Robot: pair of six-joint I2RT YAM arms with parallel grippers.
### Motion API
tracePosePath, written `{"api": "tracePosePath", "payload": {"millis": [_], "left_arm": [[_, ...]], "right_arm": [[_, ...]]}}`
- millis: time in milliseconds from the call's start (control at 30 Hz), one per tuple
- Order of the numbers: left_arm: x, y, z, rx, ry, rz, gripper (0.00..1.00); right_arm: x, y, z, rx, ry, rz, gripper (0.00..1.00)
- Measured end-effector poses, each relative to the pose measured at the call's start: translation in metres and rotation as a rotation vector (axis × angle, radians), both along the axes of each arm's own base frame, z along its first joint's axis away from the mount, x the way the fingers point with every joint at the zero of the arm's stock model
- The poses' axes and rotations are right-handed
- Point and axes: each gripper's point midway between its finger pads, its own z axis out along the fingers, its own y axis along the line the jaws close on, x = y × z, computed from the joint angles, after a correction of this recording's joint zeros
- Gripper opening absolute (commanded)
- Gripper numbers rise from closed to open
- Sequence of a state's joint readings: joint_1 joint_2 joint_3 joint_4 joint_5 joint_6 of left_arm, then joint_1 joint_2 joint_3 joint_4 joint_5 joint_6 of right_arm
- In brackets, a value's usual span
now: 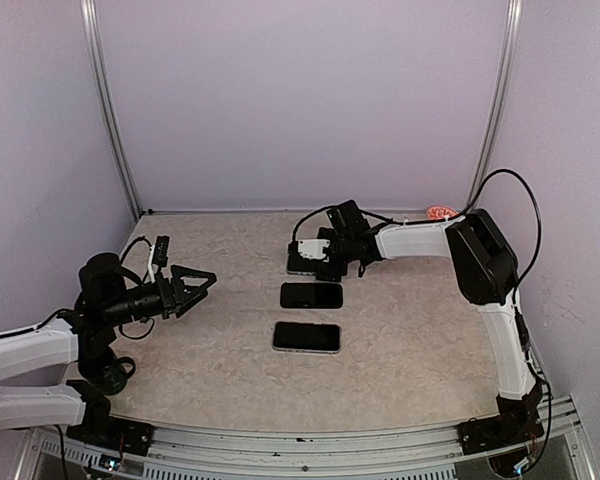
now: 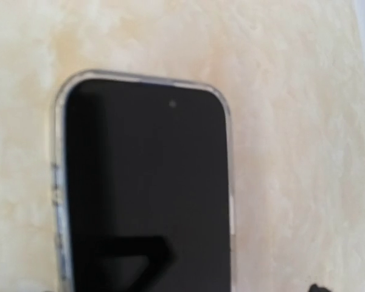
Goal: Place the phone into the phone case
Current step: Place the phone with the phone case at the center of the board.
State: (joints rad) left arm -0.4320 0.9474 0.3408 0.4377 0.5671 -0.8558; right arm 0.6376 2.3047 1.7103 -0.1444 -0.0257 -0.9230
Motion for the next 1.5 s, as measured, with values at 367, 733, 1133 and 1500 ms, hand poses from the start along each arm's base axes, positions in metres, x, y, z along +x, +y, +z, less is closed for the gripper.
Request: {"api": "tracePosePath", "payload": {"millis": [367, 733, 1133, 1500], "left_arm": [[0.001, -0.001, -0.004, 0.006, 0.013, 0.0, 0.99], [0.006, 0.003, -0.007, 0.054, 0.004, 0.024, 0.99], [0.054, 0.04, 0.023, 0.248, -0.074, 0.306, 0.99], [0.103, 0.105, 0.033, 0.42, -0.089, 0.595, 0.99]], "right_arm": [[0.006, -0.003, 0.002, 0.016, -0.014, -0.013, 0.95], [0.005, -0.014, 0.03, 0.101, -0.026, -0.123, 0.99], [-0.034, -0.065, 0.126, 0.382, 0.014, -0.418, 0.99], [-0.038, -0.194, 0.141, 0.677, 0.177, -0.762, 1.0]]}}
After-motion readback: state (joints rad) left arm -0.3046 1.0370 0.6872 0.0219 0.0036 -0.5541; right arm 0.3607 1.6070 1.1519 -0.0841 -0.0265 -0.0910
